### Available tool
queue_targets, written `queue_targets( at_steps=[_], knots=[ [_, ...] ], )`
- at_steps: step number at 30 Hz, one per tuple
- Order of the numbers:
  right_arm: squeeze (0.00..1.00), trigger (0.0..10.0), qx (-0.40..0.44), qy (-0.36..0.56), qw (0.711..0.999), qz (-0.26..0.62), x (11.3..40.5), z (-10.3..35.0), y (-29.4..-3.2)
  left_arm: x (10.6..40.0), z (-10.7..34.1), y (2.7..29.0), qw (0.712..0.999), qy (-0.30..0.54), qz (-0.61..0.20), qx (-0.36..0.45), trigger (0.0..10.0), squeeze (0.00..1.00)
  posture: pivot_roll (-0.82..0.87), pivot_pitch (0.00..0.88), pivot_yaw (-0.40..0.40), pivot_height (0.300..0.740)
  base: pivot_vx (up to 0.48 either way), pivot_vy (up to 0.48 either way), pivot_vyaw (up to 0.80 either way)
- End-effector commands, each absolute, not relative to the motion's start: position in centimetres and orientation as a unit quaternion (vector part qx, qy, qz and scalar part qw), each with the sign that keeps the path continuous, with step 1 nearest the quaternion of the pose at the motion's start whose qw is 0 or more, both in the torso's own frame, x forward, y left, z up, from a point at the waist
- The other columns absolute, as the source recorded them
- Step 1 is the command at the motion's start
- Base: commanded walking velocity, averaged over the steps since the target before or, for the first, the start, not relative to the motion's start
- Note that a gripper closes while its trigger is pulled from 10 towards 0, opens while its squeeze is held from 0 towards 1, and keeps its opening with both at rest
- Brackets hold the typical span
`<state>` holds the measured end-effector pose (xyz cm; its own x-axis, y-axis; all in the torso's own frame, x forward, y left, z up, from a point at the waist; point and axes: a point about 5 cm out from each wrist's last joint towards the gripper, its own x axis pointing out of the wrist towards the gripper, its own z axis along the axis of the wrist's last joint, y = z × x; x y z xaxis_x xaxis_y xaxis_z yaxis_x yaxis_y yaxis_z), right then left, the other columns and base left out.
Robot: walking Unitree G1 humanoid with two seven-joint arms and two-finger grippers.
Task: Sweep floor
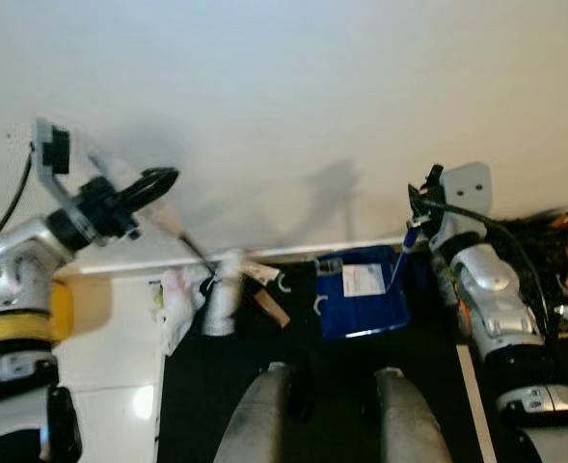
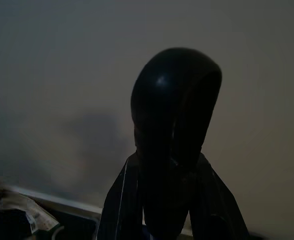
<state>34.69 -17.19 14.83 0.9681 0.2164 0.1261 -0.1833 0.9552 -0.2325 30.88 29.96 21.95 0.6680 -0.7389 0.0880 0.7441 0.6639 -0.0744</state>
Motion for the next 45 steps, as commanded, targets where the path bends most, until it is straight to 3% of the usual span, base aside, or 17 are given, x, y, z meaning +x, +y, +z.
queue_targets(
  at_steps=[1, 3, 5, 8, 11, 20, 26, 30, 35, 45],
  knots=[
    [0.0, 10.0, -0.102, -0.028, 0.984, 0.14, 34.0, 12.3, -16.0, 30.1, 22.2, 32.1, 0.925, -0.014, -0.379, -0.008, 10.0, 0.0, 0.05, 0.354, 0.103, 0.74, 0.0, 0.0, 0.0],
    [0.0, 10.0, -0.102, -0.028, 0.984, 0.14, 34.0, 12.3, -16.0, 30.1, 22.2, 32.1, 0.925, -0.014, -0.379, -0.008, 10.0, 0.0, 0.05, 0.354, 0.103, 0.74, 0.0, 0.0, 0.0],
    [0.0, 10.0, -0.1, -0.034, 0.984, 0.144, 34.0, 12.6, -15.8, 30.4, 21.1, 33.7, 0.945, 0.008, -0.324, 0.047, 10.0, 0.0, 0.03, 0.364, 0.091, 0.74, 0.0, 0.0, 0.0],
    [0.0, 10.0, -0.097, -0.042, 0.983, 0.147, 34.0, 13.0, -15.6, 31.0, 19.8, 34.5, 0.966, 0.01, -0.252, 0.054, 10.0, 0.0, 0.02, 0.373, 0.082, 0.74, 0.0, 0.0, 0.0],
    [0.0, 10.0, -0.096, -0.048, 0.983, 0.147, 33.8, 13.3, -15.7, 32.0, 17.5, 33.8, 0.981, 0.02, -0.192, 0.019, 10.0, 0.0, -0.03, 0.389, 0.072, 0.74, 0.0, 0.0, 0.0],
    [0.0, 10.0, -0.101, -0.065, 0.983, 0.141, 32.8, 14.7, -16.6, 33.8, 16.4, 31.5, 0.983, -0.007, -0.169, -0.071, 10.0, 0.0, -0.1, 0.453, 0.072, 0.74, 0.0, 0.0, 0.0],
    [0.0, 10.0, -0.089, -0.075, 0.983, 0.142, 32.1, 15.3, -16.5, 36.1, 16.7, 26.5, 0.939, -0.024, -0.264, -0.219, 10.0, 0.0, -0.12, 0.481, 0.105, 0.74, 0.0, 0.0, 0.0],
    [0.0, 10.0, -0.084, -0.077, 0.983, 0.144, 32.0, 15.5, -16.2, 36.6, 16.7, 23.9, 0.907, -0.016, -0.329, -0.264, 10.0, 0.0, -0.13, 0.482, 0.112, 0.74, 0.0, 0.0, 0.0],
    [0.0, 10.0, -0.072, -0.084, 0.983, 0.143, 31.7, 16.2, -16.1, 36.9, 17.0, 18.8, 0.833, 0.014, -0.469, -0.293, 10.0, 0.0, -0.13, 0.481, 0.127, 0.74, 0.0, 0.0, 0.0],
    [0.0, 10.0, -0.064, -0.081, 0.984, 0.145, 31.5, 16.3, -15.7, 37.9, 20.0, 16.2, 0.788, -0.059, -0.501, -0.354, 10.0, 0.0, -0.11, 0.468, 0.128, 0.74, 0.0, 0.0, 0.0]
  ],
)
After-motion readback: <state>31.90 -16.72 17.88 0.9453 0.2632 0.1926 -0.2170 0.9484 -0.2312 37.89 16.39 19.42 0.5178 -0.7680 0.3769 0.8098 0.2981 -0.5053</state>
